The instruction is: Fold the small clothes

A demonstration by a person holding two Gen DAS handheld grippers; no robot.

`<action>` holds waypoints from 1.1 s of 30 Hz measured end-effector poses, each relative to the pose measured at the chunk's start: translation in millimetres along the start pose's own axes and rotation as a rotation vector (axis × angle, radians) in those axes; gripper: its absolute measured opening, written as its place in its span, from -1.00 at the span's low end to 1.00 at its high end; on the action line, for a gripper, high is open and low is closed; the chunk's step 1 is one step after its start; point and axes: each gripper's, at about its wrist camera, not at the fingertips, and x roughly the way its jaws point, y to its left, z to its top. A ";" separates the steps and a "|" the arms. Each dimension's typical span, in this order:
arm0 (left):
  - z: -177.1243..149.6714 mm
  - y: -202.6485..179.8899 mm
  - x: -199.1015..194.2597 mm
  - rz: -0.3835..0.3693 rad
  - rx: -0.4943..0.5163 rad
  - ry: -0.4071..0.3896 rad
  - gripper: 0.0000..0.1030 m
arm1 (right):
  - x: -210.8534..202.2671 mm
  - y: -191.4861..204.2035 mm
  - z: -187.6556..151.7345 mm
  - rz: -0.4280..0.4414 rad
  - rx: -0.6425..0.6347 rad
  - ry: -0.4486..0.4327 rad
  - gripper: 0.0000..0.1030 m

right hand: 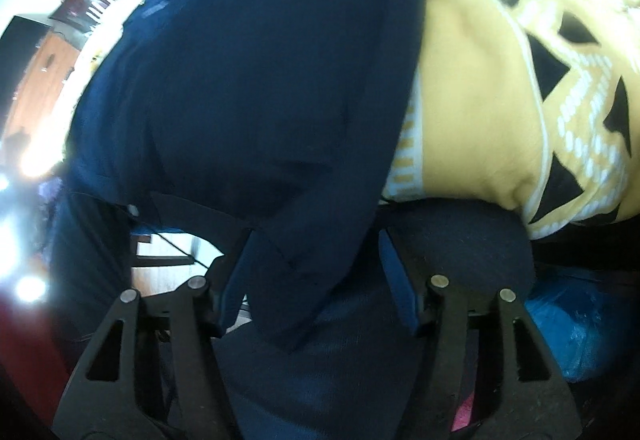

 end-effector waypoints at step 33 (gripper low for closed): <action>69.0 -6.9 -61.1 -0.277 -0.165 -0.238 -0.81 | -85.6 -17.5 48.7 0.312 0.037 -0.227 -0.87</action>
